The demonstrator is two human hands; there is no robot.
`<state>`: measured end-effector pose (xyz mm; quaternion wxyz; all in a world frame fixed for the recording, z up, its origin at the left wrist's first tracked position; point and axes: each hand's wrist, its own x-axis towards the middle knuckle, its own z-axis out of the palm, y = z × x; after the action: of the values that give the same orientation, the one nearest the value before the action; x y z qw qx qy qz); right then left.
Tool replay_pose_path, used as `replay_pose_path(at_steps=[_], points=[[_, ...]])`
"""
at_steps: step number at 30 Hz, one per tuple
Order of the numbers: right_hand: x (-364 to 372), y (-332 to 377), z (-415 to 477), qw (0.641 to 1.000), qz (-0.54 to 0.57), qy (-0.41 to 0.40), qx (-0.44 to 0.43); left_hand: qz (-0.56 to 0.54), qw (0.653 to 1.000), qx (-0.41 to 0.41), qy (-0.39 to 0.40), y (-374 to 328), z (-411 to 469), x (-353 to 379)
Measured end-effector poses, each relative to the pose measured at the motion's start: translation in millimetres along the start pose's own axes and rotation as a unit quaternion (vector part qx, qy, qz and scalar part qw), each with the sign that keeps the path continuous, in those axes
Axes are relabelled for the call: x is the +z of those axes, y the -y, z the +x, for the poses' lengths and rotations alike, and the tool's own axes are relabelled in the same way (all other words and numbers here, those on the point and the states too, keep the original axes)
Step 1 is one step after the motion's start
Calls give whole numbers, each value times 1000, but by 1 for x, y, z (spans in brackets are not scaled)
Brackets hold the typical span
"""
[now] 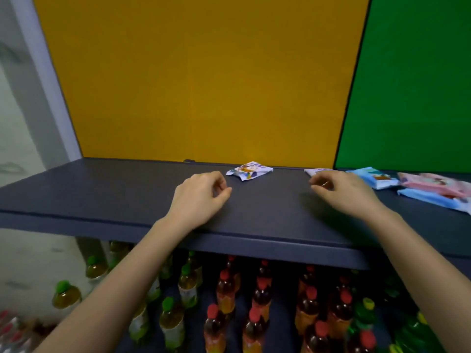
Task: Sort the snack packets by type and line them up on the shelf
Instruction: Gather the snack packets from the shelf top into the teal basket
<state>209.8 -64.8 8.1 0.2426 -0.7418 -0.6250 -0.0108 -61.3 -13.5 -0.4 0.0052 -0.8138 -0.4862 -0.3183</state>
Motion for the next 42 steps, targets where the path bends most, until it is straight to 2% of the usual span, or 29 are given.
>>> replay_pose_path(at_steps=[4, 8, 12, 16, 19, 24, 27, 29, 32, 34, 39, 42], points=[[7, -40, 50, 998, -15, -7, 56, -10, 999, -15, 38, -5, 52, 41], [17, -64, 92, 992, -28, 35, 119, 10, 996, -28, 83, 1, 107, 84], [30, -80, 122, 984, -31, 30, 170, 5, 992, -63, 112, 8, 154, 113], [42, -83, 134, 979, -58, 58, 186, -22, 970, -113, 215, 18, 177, 131], [45, -83, 138, 978, -69, 68, 185, -24, 965, -106, 239, 24, 182, 127], [38, -72, 139, 971, 61, 131, 188, -89, 926, -195, 310, 15, 177, 107], [40, -67, 136, 959, 142, 195, 151, -122, 927, -206, 289, 13, 171, 103], [40, -63, 133, 962, 163, 188, 116, -186, 918, -220, 273, 13, 166, 102], [37, -56, 127, 974, 117, 173, 89, -273, 897, -236, 258, 14, 156, 96], [37, -49, 122, 969, 157, 172, 78, -316, 891, -236, 227, 11, 149, 88], [40, -7, 115, 916, 382, 120, 32, -405, 880, -229, 95, 18, 128, 58], [41, 35, 119, 871, 466, 157, 3, -406, 882, -236, 21, 33, 103, 35]])
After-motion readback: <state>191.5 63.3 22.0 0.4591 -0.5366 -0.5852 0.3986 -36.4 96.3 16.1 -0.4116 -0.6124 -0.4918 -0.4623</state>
